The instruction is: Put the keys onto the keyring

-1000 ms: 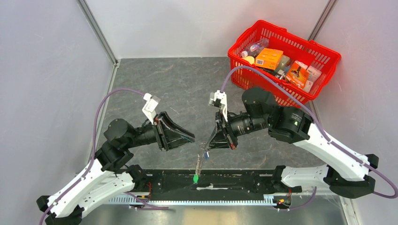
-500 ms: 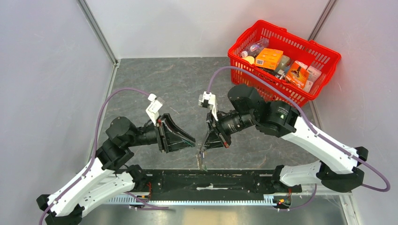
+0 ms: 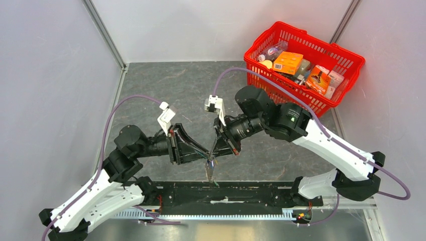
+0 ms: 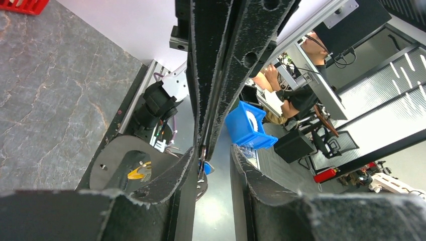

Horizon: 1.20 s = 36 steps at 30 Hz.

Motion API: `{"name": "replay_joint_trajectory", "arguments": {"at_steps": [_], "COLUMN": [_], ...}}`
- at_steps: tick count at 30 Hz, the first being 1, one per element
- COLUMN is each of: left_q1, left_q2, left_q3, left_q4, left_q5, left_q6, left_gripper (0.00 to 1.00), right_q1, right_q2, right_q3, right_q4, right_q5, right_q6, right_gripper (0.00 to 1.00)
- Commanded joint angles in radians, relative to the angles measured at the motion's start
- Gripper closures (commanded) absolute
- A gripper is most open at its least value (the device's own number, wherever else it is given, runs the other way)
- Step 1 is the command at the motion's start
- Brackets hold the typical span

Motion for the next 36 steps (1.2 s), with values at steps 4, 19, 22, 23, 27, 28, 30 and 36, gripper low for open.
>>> {"name": "replay_joint_trajectory", "arguments": {"at_steps": [4, 19, 22, 23, 27, 28, 30, 36], "left_q1": [-0.002, -0.002, -0.002, -0.002, -0.002, -0.002, -0.001, -0.002], "left_q2": [-0.016, -0.022, -0.019, -0.02, -0.046, -0.05, -0.06, -0.099], "left_q3": [0.01, 0.005, 0.005, 0.005, 0.001, 0.0, -0.01, -0.047], "left_q4": [-0.009, -0.01, -0.006, -0.001, 0.011, 0.011, 0.025, 0.101], "left_q5": [0.036, 0.039, 0.042, 0.041, -0.007, -0.016, -0.036, -0.064], "left_q6": [0.048, 0.055, 0.058, 0.057, 0.054, 0.055, 0.045, 0.002], "left_gripper": [0.73, 0.92, 0.98, 0.98, 0.98, 0.98, 0.98, 0.98], "right_q1": [0.0, 0.0, 0.0, 0.0, 0.0, -0.001, 0.0, 0.001], "right_q2": [0.016, 0.011, 0.008, 0.007, 0.003, 0.002, -0.008, -0.063], "right_q3": [0.066, 0.056, 0.051, 0.049, 0.042, 0.036, 0.023, -0.034], "right_q4": [0.022, 0.024, 0.024, 0.024, 0.034, 0.04, 0.064, 0.158], "right_q5": [-0.036, -0.04, -0.042, -0.044, -0.046, -0.048, -0.056, -0.045], "right_q6": [-0.016, -0.02, -0.024, -0.024, -0.024, -0.023, -0.011, 0.053], "right_gripper": [1.0, 1.0, 1.0, 1.0, 1.0, 1.0, 0.98, 0.76]}}
